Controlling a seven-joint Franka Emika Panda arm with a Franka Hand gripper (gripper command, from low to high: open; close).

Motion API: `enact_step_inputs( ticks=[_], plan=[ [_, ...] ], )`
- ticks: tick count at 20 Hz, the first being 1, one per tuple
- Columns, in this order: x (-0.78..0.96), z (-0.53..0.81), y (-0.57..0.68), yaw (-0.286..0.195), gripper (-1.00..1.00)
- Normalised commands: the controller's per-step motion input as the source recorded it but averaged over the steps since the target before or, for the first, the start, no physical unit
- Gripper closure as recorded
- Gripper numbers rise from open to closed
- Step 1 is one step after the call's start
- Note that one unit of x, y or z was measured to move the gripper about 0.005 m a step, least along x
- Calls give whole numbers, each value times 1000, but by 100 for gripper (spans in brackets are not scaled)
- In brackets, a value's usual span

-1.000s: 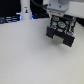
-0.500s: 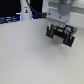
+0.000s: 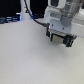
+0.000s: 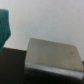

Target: Open the kcup holder, insert the kcup into the holder, and close the kcup holder

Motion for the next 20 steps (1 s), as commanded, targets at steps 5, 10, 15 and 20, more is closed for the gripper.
enact_step_inputs(
  ticks=[5,10,15,20],
  plan=[
    [-392,-79,151,227,-100],
    [-486,9,377,130,-100],
    [-418,18,418,87,-100],
    [-493,49,548,90,-100]
  ],
)
